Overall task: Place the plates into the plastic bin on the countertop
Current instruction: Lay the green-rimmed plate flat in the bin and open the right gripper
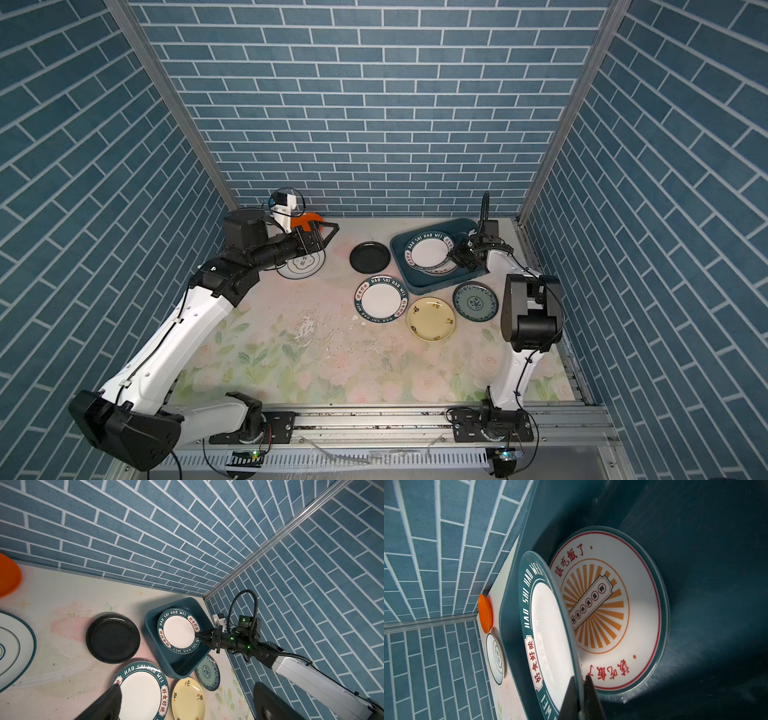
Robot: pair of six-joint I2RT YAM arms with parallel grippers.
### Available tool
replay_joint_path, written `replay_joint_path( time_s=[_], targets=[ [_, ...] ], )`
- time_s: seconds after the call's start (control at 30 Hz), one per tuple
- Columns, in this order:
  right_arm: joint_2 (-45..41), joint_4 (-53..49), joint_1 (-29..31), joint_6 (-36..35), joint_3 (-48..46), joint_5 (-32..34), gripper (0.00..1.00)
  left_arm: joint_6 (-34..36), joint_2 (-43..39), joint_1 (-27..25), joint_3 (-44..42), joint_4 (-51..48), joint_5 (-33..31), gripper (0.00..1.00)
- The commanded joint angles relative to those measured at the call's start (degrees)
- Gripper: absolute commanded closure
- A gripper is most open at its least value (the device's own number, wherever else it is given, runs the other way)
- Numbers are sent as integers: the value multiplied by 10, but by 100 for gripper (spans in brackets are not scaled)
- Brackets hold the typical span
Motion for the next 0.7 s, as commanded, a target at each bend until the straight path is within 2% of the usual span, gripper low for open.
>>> replay_joint_path(
  time_s=[0.0, 0.67],
  targets=[
    [10, 16, -4, -9, 25, -11, 100, 6, -13, -3, -9, -8, -8, 0],
    [60, 0, -11, -12, 53, -7, 100, 13, -28, -2, -8, -31, -26, 0]
  ],
)
